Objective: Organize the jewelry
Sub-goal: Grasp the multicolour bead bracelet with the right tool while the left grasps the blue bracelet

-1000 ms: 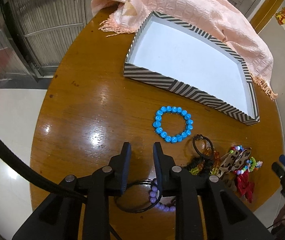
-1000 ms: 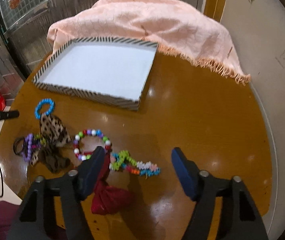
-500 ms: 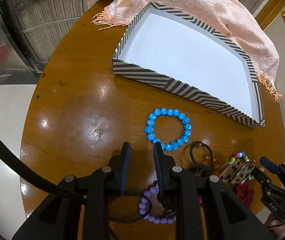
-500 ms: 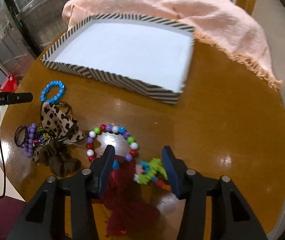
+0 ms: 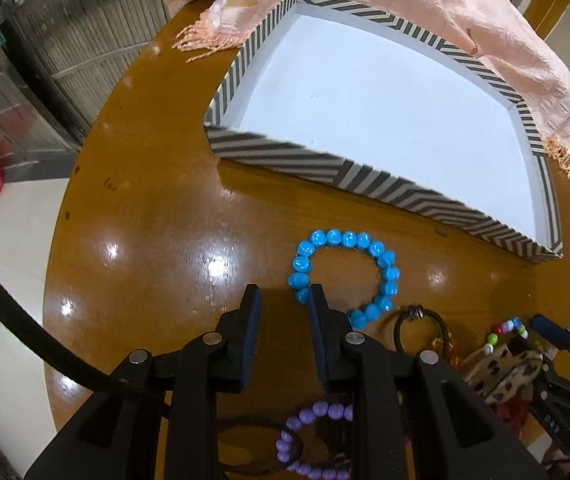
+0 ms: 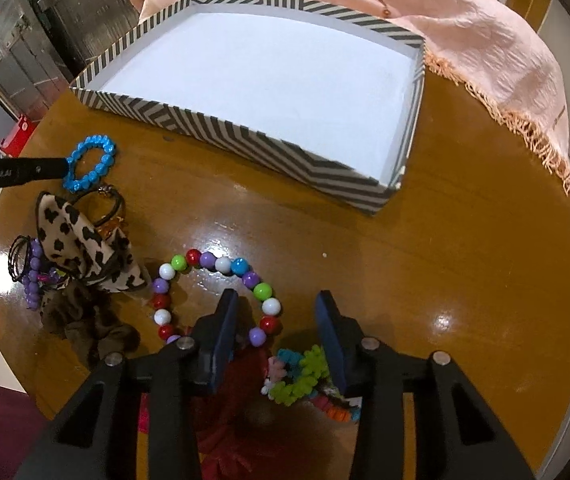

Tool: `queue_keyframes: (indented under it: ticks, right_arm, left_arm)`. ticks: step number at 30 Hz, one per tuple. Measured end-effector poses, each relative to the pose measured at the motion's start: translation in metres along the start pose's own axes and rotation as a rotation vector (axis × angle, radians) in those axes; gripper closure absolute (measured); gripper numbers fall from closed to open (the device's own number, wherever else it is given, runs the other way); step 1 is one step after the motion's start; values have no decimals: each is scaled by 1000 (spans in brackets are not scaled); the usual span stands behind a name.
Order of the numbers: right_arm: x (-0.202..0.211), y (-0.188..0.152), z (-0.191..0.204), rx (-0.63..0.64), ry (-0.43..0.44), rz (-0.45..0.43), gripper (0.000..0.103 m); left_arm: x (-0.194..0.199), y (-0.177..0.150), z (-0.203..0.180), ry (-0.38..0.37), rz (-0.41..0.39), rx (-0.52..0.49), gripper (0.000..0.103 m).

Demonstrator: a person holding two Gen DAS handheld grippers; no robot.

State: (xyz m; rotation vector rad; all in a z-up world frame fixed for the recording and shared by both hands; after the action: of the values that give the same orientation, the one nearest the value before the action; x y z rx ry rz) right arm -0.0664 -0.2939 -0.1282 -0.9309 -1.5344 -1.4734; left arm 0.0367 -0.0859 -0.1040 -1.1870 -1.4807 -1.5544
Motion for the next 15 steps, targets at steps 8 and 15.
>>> queue_keyframes:
  ticks: [8, 15]
  right_arm:
    - [0, 1, -6, 2, -3, -27, 89]
    - [0, 0, -13, -49, 50, -27, 89]
  left_arm:
    - [-4, 9, -15, 21, -4, -38, 79]
    - [10, 16, -9, -88, -31, 24, 71]
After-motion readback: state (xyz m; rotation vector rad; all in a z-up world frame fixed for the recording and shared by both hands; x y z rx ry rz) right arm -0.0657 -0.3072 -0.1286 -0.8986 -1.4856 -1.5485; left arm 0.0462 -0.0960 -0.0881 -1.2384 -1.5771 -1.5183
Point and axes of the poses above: each gripper's, at about its wrist camera, not at the fingertips, and x roughly against the way its jaws point, z to its left, y to its top, the point moved 5 cm from there along -x, roughly the way its jaws point, and after that the axes turned 5 degrees about -z, right-handed, at the moved point
